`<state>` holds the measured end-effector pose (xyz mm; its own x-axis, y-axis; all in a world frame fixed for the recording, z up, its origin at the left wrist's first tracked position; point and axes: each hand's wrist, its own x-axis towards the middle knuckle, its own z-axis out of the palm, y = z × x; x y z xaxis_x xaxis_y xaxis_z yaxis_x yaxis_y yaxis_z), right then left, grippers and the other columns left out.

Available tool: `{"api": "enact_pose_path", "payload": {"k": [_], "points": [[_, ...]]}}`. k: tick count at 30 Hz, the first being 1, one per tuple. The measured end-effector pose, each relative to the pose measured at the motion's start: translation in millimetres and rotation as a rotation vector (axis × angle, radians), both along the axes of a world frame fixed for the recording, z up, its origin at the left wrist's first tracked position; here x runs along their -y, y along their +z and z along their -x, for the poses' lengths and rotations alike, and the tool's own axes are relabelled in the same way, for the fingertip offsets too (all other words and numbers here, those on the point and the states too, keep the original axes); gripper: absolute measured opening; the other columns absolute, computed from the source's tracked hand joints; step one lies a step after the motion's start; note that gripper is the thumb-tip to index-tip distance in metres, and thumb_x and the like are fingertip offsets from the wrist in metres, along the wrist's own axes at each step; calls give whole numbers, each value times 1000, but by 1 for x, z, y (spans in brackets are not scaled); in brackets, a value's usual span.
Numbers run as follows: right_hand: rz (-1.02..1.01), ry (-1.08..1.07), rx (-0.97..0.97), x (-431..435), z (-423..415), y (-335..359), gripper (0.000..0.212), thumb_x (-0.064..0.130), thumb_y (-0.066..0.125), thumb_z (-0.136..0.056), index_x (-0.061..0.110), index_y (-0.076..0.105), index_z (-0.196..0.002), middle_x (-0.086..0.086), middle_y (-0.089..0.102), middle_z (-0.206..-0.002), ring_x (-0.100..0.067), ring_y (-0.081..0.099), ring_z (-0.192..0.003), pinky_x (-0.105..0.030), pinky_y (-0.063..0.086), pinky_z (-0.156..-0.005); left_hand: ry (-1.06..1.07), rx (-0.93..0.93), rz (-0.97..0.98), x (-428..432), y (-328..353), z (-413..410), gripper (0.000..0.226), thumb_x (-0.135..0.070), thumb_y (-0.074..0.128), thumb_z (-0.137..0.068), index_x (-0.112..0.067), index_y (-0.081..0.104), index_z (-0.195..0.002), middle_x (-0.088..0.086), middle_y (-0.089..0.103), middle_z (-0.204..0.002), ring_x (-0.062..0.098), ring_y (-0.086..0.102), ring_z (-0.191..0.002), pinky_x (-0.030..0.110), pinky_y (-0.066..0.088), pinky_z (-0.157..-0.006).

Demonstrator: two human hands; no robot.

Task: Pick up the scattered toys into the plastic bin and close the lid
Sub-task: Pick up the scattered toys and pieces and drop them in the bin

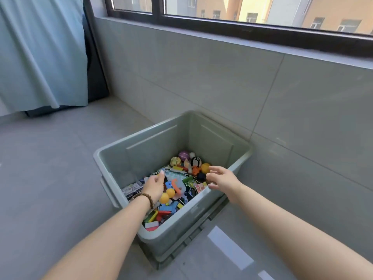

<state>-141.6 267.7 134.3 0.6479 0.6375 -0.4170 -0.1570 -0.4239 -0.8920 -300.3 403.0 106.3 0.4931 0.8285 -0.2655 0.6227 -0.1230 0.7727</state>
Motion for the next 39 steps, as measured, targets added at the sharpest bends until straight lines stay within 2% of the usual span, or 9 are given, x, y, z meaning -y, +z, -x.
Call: {"api": "enact_pose_path", "payload": {"k": [5,7,9,12,20,28,31,35,39], "points": [[-6,27,51,36,-7,11,38,15,59,-91,16,53,-128,-6,51,-131,-16,53,-112,-30,49,-92,-66,-58,-2,17,-3,-1,45,-43,23,-99,-15,36,-67,4,33,-60,21,36,-53,31,26,-55],[10,7,73,61,-16,18,38,16,60,-90,16,54,-128,-5,51,-133,-16,52,-116,-29,47,-89,-125,-69,17,30,6,-9,46,-48,25,-98,-11,53,-100,16,59,-91,31,59,-85,36,44,-75],[42,-15,102,91,-30,25,41,19,61,-89,17,53,-129,-4,50,-134,-15,52,-113,-28,46,-88,-183,-54,4,50,18,-21,47,-49,29,-97,-14,49,-120,12,57,-120,27,55,-110,36,43,-94],[88,-68,127,149,-49,34,44,19,62,-89,16,50,-131,-8,47,-138,-16,50,-117,-29,45,-88,-300,-50,-112,88,36,-46,49,-48,34,-97,-15,44,-131,7,51,-134,23,48,-122,32,39,-102],[372,-190,241,355,-85,14,59,32,67,-85,15,44,-137,-2,42,-144,-22,46,-129,-30,40,-100,-697,-167,-210,243,27,-135,57,-50,36,-95,-14,38,-139,6,44,-143,24,38,-133,35,33,-108],[712,-240,120,519,-94,-103,68,27,68,-83,12,36,-141,-9,40,-145,-23,44,-130,-26,35,-103,-1073,-356,-273,384,-71,-206,60,-53,35,-94,-15,35,-142,5,41,-145,23,38,-133,36,34,-108],[729,-282,25,545,-96,-148,69,27,70,-80,15,37,-140,-7,43,-142,-21,48,-123,-20,42,-95,-1157,-422,-322,412,-112,-220,58,-52,34,-95,-16,34,-141,5,41,-145,23,38,-132,34,36,-106],[656,-387,-39,564,-102,-197,68,15,70,-81,8,37,-139,-12,44,-136,-16,49,-106,2,35,-53,-1193,-481,-344,433,-158,-231,57,-49,31,-97,-17,29,-144,2,36,-147,21,34,-133,31,36,-103],[634,-499,-5,565,-97,-242,73,19,76,-75,10,39,-138,-9,38,-139,-20,44,-123,-17,38,-91,-1178,-471,-297,450,-196,-236,58,-49,32,-97,-18,27,-145,1,31,-150,19,31,-135,31,35,-104]]}}
